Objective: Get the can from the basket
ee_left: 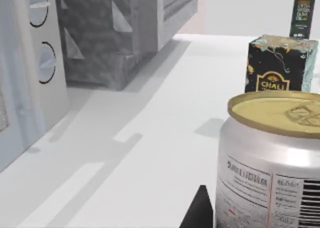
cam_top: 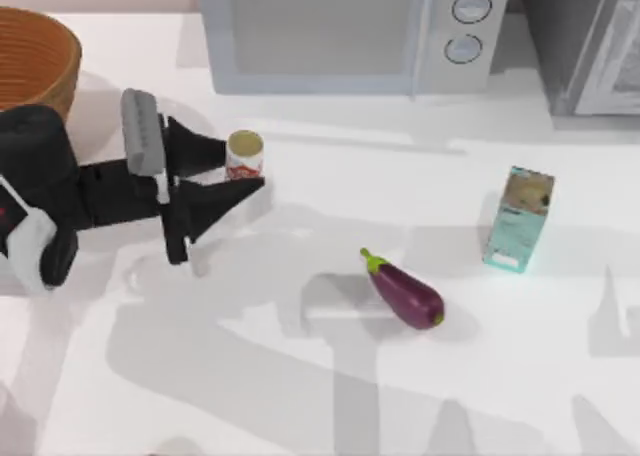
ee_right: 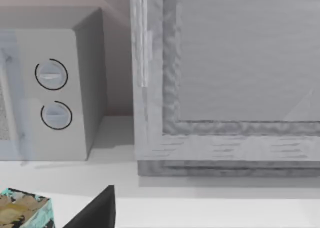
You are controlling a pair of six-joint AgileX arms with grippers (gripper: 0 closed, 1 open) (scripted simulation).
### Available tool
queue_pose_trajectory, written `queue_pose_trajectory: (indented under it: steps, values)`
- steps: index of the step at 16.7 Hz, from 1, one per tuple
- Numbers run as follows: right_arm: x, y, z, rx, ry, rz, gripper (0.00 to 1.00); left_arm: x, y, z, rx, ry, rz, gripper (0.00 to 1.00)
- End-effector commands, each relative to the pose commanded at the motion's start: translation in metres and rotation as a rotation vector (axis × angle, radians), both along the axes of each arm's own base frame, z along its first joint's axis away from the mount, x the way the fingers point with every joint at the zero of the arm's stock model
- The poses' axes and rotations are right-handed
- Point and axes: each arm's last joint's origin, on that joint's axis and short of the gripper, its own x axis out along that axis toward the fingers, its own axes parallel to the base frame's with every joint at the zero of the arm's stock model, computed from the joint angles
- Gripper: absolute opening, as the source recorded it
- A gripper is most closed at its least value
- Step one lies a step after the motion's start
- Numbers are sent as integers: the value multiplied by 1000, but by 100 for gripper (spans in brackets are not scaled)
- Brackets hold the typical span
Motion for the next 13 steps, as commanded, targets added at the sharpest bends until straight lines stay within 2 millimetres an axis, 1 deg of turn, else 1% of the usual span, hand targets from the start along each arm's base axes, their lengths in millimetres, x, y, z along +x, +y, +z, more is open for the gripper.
queue_pose_trajectory:
  steps: [3, 6, 9, 13]
  values:
    - [0, 0, 0, 0, 0, 0, 100, 4, -1, -25, -8, 7, -105, 0]
    - [0, 0, 0, 0, 0, 0, 100, 5, -2, -42, -15, 14, -185, 0]
    - [0, 0, 0, 0, 0, 0, 100, 6, -2, -50, -20, 17, -231, 0]
    - [0, 0, 0, 0, 0, 0, 100, 6, -1, -52, -21, 17, -240, 0]
